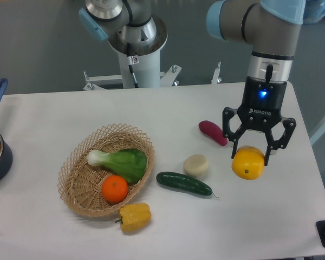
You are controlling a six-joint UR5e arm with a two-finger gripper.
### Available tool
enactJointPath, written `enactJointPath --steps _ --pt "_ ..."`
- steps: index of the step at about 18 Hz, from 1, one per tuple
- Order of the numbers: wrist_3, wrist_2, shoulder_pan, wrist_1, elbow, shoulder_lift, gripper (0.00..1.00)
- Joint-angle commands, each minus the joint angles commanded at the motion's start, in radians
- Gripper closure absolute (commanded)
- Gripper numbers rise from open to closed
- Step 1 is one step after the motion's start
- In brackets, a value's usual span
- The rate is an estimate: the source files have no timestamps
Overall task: Pick up the mango from the table
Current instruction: 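Lift the grasped mango up off the table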
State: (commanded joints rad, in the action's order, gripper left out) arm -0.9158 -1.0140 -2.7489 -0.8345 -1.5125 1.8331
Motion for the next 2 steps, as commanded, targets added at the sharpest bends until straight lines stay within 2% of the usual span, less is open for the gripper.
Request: enactJointPath --steps 2 --pt "0.011 0.0 0.002 0.0 0.002 0.0 0.69"
